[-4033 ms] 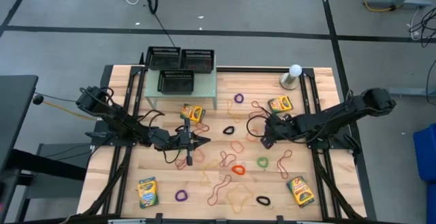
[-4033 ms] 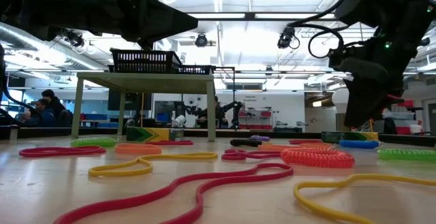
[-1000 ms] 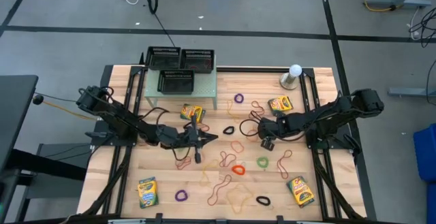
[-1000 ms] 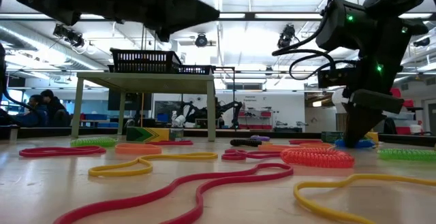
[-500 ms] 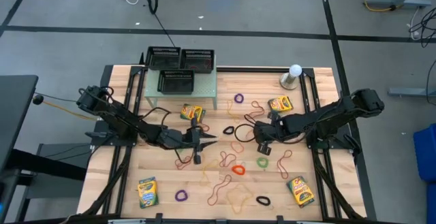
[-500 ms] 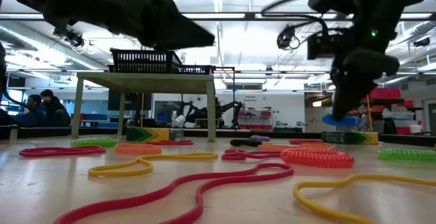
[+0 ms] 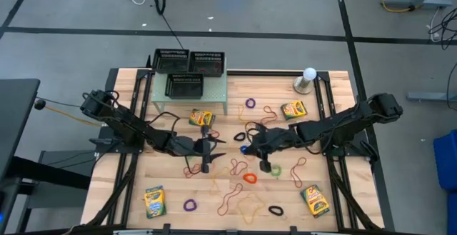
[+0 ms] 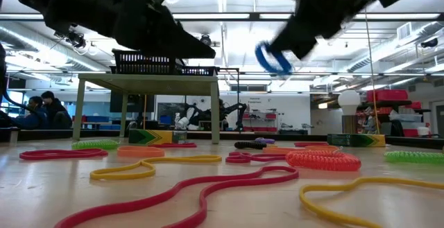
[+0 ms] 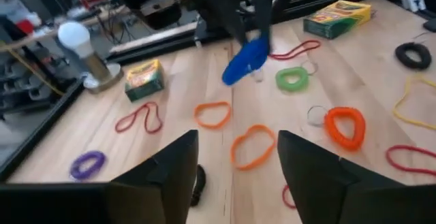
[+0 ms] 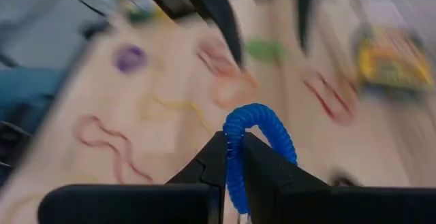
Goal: Pick & Place Office Desk Supplies
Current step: Put the blue spring rubberband into the top left black bin
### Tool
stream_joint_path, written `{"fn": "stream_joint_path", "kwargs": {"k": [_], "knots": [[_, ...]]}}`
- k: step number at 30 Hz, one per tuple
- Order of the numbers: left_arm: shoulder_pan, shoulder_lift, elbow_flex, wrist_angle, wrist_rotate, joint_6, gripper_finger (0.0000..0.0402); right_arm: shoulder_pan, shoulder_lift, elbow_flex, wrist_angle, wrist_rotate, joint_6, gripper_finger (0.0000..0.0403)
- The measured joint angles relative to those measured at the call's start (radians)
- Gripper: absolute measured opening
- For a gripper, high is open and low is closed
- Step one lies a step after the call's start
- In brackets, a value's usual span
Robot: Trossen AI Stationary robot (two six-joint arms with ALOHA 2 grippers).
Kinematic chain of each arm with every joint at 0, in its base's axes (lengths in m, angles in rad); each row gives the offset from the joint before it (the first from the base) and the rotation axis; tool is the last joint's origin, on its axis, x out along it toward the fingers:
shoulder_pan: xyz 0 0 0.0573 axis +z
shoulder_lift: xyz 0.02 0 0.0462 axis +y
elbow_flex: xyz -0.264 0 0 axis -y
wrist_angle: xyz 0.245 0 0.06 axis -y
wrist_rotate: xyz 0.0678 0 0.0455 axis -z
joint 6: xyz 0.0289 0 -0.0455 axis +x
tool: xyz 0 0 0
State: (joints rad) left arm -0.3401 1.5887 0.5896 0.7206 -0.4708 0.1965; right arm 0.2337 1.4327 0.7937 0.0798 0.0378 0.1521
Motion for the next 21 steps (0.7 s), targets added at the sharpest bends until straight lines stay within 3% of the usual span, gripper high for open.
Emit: {"fn": "stream_joint_path", "kwargs": {"k": [5, 8, 15, 21], "knots": [[0.0, 0.0, 0.0, 0.068, 0.016, 0.03, 0.0229, 0.0, 0.001, 0.0, 0.142, -0.111, -0.077, 0.0036], [0.002, 0.0, 0.0, 0.126, 0.095, 0.048, 0.0227, 0.0, 0.001, 0.0, 0.171, -0.12, -0.102, 0.0036], [0.002, 0.0, 0.006, 0.212, 0.118, 0.087, 0.0216, -0.002, 0.001, 0.0, 0.232, -0.181, -0.141, 0.0036], [0.009, 0.043, 0.091, 0.212, 0.199, 0.097, 0.021, -0.002, 0.001, 0.0, 0.275, -0.206, -0.172, 0.0036]]}}
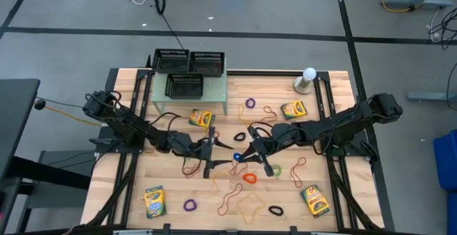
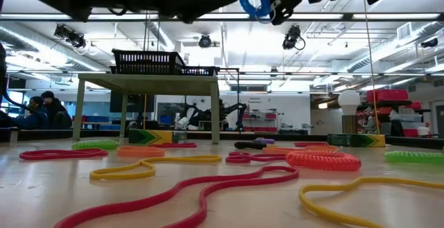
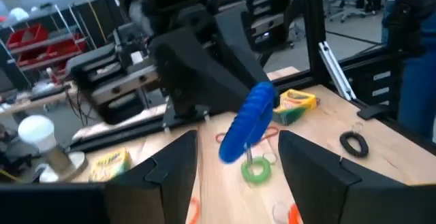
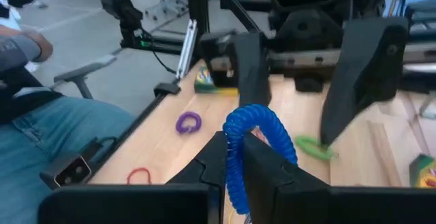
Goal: Pick & Place Office Desk Supplies
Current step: Put the blue spring rubberband into the top left black bin
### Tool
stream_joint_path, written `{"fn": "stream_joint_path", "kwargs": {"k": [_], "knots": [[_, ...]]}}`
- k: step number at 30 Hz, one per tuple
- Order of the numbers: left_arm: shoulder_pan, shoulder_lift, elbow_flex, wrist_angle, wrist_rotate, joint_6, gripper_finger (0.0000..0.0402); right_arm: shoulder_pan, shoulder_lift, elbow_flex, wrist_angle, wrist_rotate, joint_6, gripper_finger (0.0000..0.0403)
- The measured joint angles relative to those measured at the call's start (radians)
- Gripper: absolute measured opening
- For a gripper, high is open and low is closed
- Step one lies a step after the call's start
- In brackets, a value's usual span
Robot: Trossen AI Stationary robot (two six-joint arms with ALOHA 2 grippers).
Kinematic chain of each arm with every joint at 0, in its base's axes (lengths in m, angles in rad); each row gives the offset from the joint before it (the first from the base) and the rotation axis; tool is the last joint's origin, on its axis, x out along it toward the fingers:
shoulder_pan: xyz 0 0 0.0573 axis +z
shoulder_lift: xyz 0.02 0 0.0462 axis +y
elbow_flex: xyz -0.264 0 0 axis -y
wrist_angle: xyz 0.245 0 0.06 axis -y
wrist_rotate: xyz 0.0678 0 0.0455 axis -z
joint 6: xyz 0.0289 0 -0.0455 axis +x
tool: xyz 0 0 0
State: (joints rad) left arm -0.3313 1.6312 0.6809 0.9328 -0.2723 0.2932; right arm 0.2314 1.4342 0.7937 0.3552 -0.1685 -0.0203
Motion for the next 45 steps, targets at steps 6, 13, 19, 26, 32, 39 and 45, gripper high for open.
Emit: {"fn": "stream_joint_path", "kwargs": {"k": [6, 13, 19, 26, 32, 39, 45], "knots": [[-0.002, 0.058, 0.066, -0.002, 0.048, 0.062, 0.017, 0.0, 0.0, 0.0, 0.024, -0.008, -0.022, 0.0036], [-0.002, 0.054, 0.062, -0.006, 0.052, 0.07, 0.0051, 0.0, 0.0, 0.0, 0.038, -0.008, -0.03, 0.0036], [-0.003, 0.053, 0.062, -0.055, 0.02, 0.045, 0.003, 0.001, 0.0, 0.0, 0.037, 0.031, -0.029, 0.0064], [-0.003, -0.004, 0.061, -0.225, -0.123, -0.003, 0.0035, 0.001, 0.0, 0.0, 0.011, 0.151, -0.021, 0.0137], [-0.003, -0.122, 0.061, -0.41, -0.236, -0.061, 0.0033, 0.001, 0.0, 0.0, -0.018, 0.238, -0.022, 0.0175], [-0.002, -0.293, 0.061, -0.628, -0.389, -0.141, 0.0031, 0.001, 0.0, 0.0, -0.095, 0.37, -0.022, 0.0145], [0.0, -0.474, 0.061, -0.725, -0.595, -0.179, 0.0031, 0.0, 0.0, 0.0, -0.142, 0.419, -0.021, 0.0067]]}}
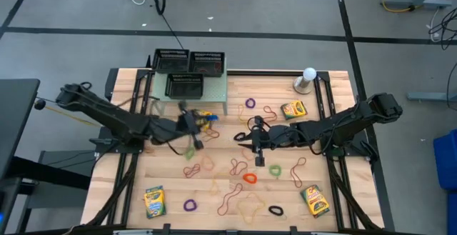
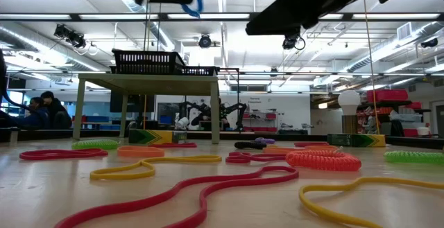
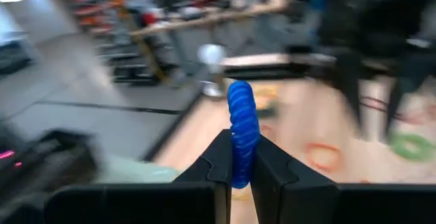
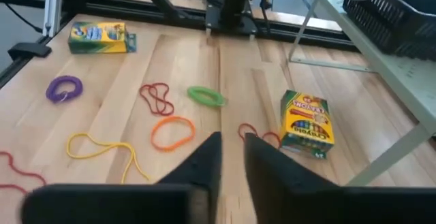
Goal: Pick & Place Office Desk Supplies
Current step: Put the blue spring rubberband into the top left black bin
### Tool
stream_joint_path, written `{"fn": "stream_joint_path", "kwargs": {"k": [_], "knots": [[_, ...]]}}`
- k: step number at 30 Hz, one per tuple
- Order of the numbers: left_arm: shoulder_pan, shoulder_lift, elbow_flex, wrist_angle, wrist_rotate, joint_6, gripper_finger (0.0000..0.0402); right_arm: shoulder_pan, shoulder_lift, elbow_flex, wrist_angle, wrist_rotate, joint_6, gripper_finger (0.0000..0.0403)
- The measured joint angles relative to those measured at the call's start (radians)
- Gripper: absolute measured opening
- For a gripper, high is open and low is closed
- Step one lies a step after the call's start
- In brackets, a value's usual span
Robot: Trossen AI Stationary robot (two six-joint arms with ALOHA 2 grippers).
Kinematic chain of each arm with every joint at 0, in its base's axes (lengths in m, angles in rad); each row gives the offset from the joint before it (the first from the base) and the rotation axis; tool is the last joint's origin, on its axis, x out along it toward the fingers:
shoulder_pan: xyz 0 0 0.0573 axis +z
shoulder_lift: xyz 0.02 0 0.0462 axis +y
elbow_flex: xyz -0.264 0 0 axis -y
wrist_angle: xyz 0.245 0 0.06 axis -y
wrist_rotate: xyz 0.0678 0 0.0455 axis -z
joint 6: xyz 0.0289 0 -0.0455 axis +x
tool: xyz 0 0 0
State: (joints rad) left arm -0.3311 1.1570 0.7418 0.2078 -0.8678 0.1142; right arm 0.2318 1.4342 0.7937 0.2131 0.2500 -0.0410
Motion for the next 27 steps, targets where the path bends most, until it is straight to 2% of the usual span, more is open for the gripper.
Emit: {"fn": "stream_joint_path", "kwargs": {"k": [3, 5, 10, 16, 21, 27], "knots": [[0.032, -0.099, 0.0, -0.055, -0.082, -0.039, 0.0031, 0.0, 0.0, 0.0, -0.007, 0.0, 0.0, 0.0024], [0.076, -0.163, 0.0, -0.11, -0.09, -0.099, 0.0031, 0.0, 0.0, 0.0, -0.007, 0.0, 0.0, 0.0007], [0.271, -0.266, 0.0, -0.237, -0.038, -0.201, 0.0031, 0.0, 0.0, 0.0, -0.004, 0.0, 0.002, 0.002], [0.607, -0.286, 0.041, -0.361, 0.096, -0.252, 0.0031, 0.0, 0.0, 0.0, -0.003, 0.0, 0.003, 0.0008], [0.883, -0.245, 0.053, -0.373, 0.244, -0.237, 0.0031, 0.0, 0.0, 0.0, -0.002, -0.003, -0.001, 0.0007], [1.12, -0.173, 0.053, -0.364, 0.444, -0.248, 0.0031, 0.0, 0.0, 0.0, 0.0, -0.003, -0.012, 0.0009]]}}
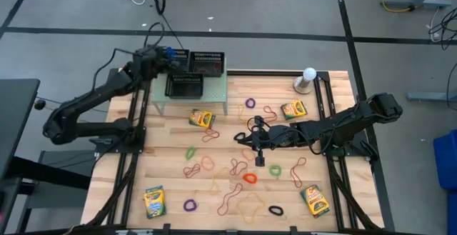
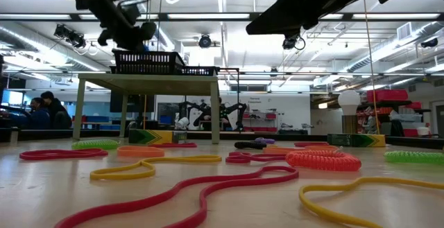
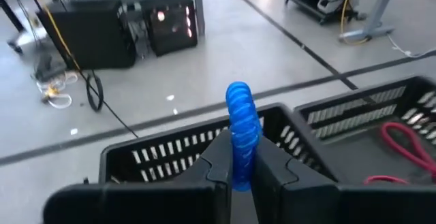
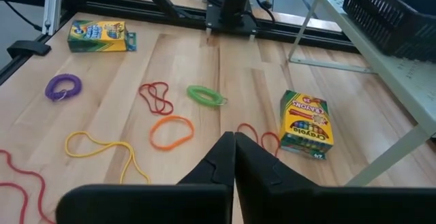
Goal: Pick & Place Office Desk Supplies
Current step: Put the blue spring rubberband into the top left black bin, then put the yellow crayon box into the bottom black bin
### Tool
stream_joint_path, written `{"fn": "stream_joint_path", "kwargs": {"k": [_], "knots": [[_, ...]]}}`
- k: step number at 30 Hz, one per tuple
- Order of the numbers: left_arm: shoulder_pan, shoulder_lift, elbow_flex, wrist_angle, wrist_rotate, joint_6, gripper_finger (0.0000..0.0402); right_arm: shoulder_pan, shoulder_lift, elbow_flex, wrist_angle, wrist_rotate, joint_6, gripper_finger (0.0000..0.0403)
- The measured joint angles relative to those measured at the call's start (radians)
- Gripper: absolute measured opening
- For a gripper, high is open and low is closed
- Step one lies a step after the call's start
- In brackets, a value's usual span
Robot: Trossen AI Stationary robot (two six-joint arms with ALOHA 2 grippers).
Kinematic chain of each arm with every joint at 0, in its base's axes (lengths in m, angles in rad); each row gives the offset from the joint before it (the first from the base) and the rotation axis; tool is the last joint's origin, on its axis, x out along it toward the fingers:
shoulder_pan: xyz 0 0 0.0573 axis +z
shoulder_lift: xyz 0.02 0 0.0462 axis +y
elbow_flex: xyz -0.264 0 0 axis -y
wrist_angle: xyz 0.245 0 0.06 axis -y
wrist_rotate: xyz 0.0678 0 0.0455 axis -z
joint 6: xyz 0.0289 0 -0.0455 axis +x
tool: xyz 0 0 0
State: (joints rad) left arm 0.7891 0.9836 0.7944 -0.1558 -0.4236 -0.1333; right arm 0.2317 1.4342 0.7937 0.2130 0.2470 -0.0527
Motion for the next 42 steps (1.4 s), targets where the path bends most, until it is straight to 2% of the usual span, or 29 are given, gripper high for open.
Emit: {"fn": "stream_joint_path", "kwargs": {"k": [5, 11, 16, 21, 25, 28, 32, 38, 42], "knots": [[0.074, 0.065, 0.0, 0.006, 0.074, -0.016, 0.0044, 0.0, 0.0, 0.0, 0.0, 0.0, -0.008, 0.0005], [0.074, 0.08, 0.0, -0.018, 0.087, 0.007, 0.0095, 0.0, 0.0, 0.0, 0.0, 0.0, -0.008, 0.001], [0.075, 0.06, 0.0, -0.036, 0.084, 0.005, 0.0149, 0.0, 0.0, 0.0, 0.001, 0.0, -0.008, 0.001], [0.074, 0.012, 0.0, -0.057, 0.085, 0.066, 0.0199, 0.0, 0.0, 0.0, 0.008, 0.003, -0.01, 0.001], [0.072, -0.05, 0.019, -0.084, 0.108, 0.105, 0.0212, 0.0, 0.0, 0.0, 0.008, 0.009, -0.012, 0.0011], [0.049, -0.099, 0.065, -0.138, 0.175, 0.106, 0.0196, 0.0, 0.0, 0.0, 0.008, 0.022, -0.012, 0.0011], [-0.041, -0.176, 0.09, -0.176, 0.235, 0.118, 0.014, 0.0, 0.0, 0.0, 0.01, 0.038, -0.012, 0.0011], [-0.326, -0.227, 0.088, -0.197, 0.243, 0.17, 0.0023, 0.001, 0.0, 0.0, 0.011, 0.058, -0.012, 0.0009], [-0.564, -0.211, 0.088, -0.191, 0.203, 0.201, 0.0008, 0.018, -0.001, -0.028, 0.038, 0.083, -0.016, 0.0004]]}}
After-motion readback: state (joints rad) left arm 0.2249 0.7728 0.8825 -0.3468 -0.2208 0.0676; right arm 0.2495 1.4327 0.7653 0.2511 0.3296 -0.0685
